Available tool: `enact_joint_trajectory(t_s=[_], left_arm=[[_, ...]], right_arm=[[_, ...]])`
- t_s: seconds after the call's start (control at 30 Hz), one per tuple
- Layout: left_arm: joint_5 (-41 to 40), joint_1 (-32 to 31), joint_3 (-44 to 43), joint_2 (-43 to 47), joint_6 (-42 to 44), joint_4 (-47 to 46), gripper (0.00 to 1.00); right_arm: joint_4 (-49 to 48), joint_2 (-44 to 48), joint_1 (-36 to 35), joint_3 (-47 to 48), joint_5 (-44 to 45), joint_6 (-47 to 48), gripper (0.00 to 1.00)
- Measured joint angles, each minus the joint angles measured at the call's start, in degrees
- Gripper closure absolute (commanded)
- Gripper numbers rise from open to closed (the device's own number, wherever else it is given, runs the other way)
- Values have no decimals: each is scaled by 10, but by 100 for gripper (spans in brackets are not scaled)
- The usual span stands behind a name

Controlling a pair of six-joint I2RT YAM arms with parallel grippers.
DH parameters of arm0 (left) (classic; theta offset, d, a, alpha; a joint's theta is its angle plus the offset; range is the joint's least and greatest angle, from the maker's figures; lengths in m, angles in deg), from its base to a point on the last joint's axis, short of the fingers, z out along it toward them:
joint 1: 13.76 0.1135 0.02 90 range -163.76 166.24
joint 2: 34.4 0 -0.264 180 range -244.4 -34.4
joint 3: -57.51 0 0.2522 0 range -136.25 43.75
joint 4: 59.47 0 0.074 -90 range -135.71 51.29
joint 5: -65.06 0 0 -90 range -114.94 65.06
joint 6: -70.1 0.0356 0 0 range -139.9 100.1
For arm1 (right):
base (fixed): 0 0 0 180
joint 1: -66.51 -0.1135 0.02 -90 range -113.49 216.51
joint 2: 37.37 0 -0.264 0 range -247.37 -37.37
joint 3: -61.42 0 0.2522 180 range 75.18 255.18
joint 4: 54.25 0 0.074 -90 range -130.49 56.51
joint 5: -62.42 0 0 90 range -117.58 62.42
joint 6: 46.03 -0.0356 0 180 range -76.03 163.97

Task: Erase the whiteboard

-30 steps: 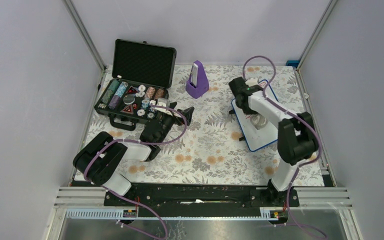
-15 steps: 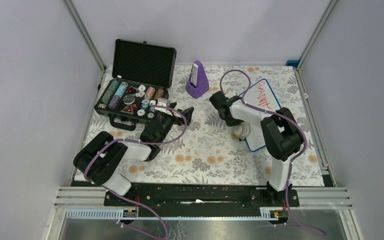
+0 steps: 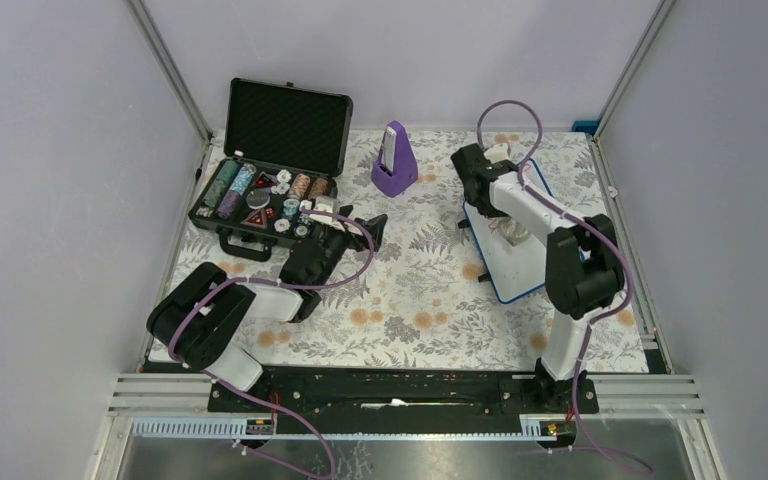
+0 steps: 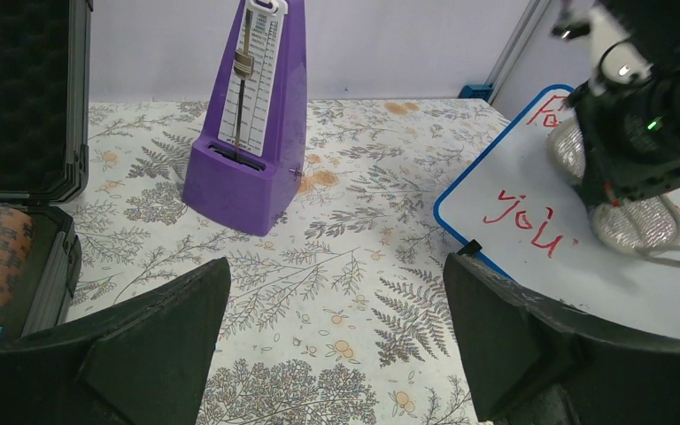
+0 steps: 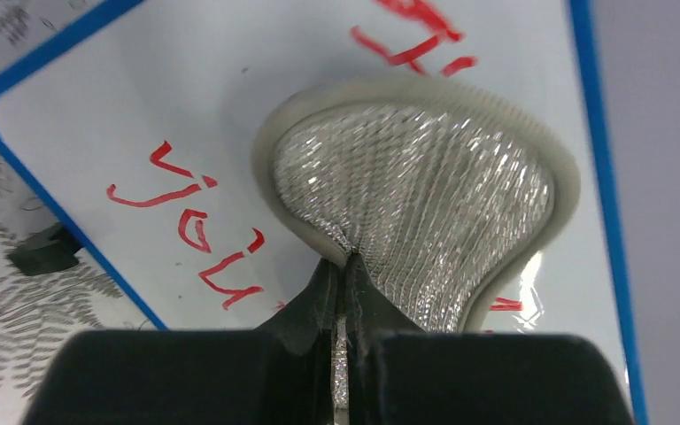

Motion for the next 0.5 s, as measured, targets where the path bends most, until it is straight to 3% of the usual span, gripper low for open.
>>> enact_joint_trajectory(t_s=[0.27, 0.5], left_arm=[[0, 1, 0, 0, 0, 0, 1], [0, 2, 0, 0, 0, 0, 1]], right_arm=[[-35, -49, -49, -40, 18, -3, 100], [-51, -100, -109, -50, -45, -13, 100]])
